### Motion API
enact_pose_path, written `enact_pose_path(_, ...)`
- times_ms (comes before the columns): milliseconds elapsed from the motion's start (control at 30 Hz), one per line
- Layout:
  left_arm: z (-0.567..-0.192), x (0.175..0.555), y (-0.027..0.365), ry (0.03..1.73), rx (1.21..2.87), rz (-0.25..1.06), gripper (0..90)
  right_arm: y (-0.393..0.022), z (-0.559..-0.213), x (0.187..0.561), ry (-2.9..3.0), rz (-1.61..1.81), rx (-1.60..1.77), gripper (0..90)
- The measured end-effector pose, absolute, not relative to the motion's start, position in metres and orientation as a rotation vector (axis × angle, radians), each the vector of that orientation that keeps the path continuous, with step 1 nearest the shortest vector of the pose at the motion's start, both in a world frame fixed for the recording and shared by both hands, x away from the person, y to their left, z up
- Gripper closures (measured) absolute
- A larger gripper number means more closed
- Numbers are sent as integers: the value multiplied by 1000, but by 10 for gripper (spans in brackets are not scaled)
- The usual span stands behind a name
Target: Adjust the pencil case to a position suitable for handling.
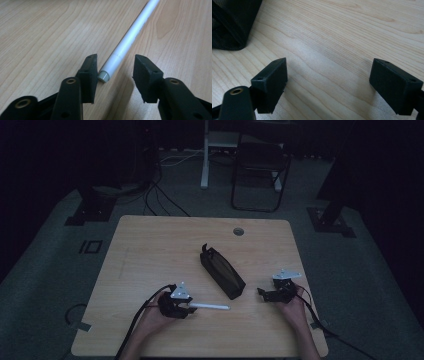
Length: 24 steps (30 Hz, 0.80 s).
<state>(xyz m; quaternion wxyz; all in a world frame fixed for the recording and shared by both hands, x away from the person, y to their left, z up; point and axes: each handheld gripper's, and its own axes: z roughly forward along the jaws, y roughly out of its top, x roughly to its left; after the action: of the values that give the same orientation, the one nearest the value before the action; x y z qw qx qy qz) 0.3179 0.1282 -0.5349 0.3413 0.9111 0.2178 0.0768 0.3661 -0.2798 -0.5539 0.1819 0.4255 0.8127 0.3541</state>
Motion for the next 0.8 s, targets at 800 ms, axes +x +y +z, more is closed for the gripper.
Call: enact_pose_path(800, -534, 313, 87, 371, 2435, 164, 784, -280, -554, 365, 2293, 998, 1203, 148)
